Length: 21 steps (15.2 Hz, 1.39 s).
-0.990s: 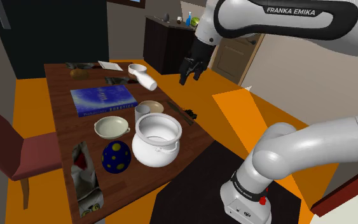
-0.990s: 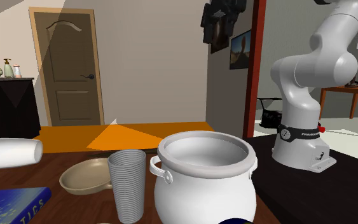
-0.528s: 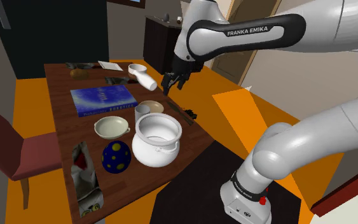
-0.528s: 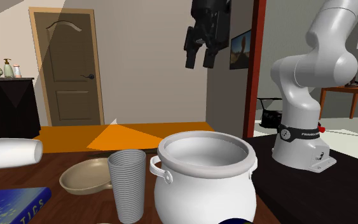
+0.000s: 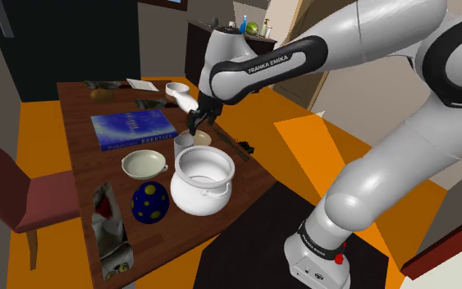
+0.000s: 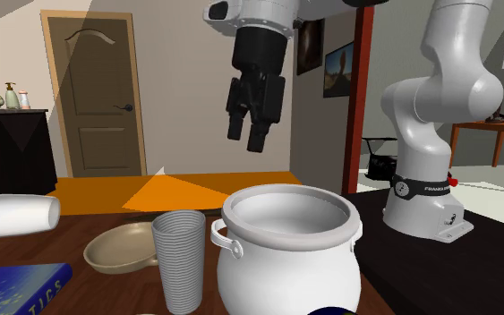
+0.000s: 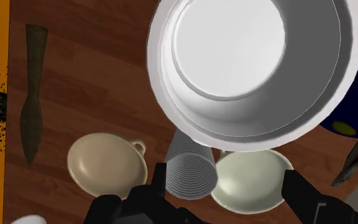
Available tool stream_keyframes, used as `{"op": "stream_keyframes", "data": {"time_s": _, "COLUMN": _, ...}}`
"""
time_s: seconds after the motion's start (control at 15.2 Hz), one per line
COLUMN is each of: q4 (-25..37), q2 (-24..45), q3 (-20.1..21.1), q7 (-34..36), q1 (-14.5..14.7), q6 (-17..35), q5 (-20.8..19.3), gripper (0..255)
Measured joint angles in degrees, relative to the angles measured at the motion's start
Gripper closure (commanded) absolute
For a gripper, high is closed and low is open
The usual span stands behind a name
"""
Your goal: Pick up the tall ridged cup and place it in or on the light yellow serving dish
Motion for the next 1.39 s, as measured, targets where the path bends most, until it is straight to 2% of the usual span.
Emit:
{"op": "stream_keyframes", "data": {"time_s": 0.33, "q4": 4.32, "q2": 11.0, "q3": 1.07, "q7": 3.62, "q1": -0.61, "q6": 6.52, "q5": -5.37, "gripper": 0}}
{"op": "stream_keyframes", "data": {"time_s": 0.66, "q4": 10.91, "q2": 23.0, "q3": 0.61, "q7": 8.62, "q1": 0.31, "q6": 11.4, "q5": -12.38, "gripper": 0}}
{"op": "stream_keyframes", "data": {"time_s": 1.39, "q4": 13.79, "q2": 30.7, "q3": -1.14, "q7": 11.65, "q1": 1.43, "q6": 15.94, "q5": -16.6, "gripper": 0}}
